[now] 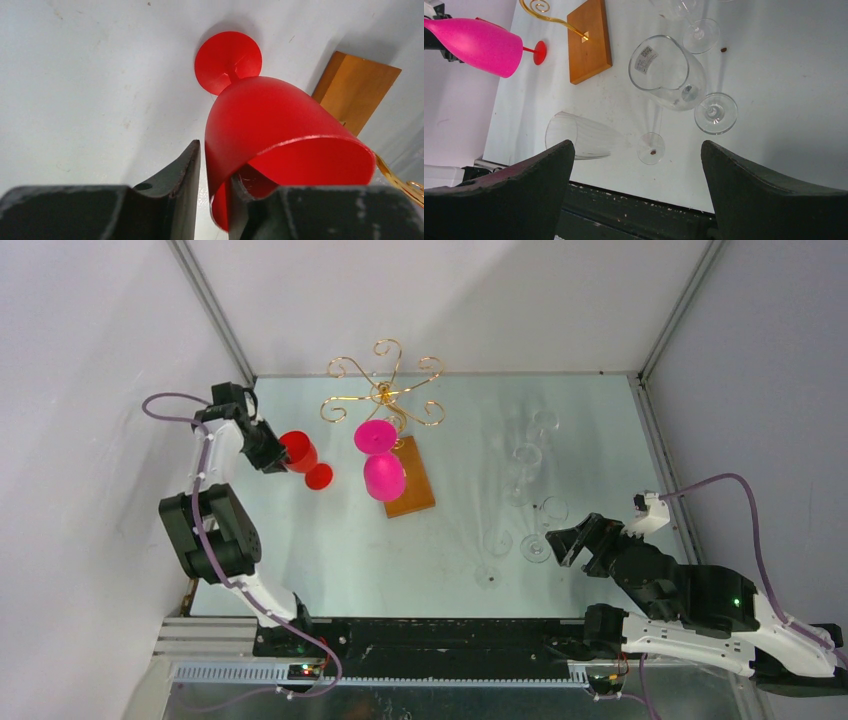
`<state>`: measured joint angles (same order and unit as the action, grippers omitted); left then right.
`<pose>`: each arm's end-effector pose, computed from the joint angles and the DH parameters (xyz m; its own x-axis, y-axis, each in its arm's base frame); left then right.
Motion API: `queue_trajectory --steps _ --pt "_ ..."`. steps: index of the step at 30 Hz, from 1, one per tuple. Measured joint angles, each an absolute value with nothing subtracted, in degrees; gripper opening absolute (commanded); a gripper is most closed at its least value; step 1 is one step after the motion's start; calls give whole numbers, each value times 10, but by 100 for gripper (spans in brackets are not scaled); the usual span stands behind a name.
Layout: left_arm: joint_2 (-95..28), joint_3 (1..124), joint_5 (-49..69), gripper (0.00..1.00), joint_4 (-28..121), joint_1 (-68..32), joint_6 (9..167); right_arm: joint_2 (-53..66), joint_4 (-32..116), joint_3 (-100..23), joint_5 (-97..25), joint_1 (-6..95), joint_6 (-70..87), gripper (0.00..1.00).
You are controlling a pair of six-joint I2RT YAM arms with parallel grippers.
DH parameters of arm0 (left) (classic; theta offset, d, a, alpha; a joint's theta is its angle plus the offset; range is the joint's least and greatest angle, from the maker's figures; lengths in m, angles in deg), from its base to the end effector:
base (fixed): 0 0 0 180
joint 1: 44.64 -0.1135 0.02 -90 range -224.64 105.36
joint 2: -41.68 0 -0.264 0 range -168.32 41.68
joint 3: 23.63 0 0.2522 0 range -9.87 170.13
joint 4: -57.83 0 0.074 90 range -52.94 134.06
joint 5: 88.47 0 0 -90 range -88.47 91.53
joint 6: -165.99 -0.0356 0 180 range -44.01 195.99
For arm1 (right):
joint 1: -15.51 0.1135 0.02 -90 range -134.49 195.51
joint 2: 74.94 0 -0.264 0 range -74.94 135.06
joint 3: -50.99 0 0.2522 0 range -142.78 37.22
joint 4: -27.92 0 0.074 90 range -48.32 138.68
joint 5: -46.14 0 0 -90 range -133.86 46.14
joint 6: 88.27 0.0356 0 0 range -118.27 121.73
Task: Place the wine glass upside down on the wine glass rack
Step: Pick up the wine glass at the center of the board.
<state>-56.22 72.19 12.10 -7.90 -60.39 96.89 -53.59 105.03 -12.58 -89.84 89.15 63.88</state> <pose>0.3381 0.0886 0.2649 -0.7611 -0.5790 -0.2922 -0.5049 0.8118 -0.2934 0.0364 0.0330 0.3226 -0.5179 0.4171 -0.7469 -0.0914 0.8411 0.5331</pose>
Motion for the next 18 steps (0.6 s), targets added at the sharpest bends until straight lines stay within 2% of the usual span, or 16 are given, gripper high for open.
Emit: queue_trajectory --steps 4,10,15,18 --pt "-543 722 118 23 -81 -603 968 -536 1050 -126 -898 892 641 100" --pt "-522 714 106 22 -86 -602 963 -539 1050 -126 -898 892 643 100" --pt "-508 700 101 7 -94 -599 958 -539 1050 -126 -898 892 643 100" --pt "-504 699 97 3 -96 -598 953 -539 1050 -126 -897 892 644 100"
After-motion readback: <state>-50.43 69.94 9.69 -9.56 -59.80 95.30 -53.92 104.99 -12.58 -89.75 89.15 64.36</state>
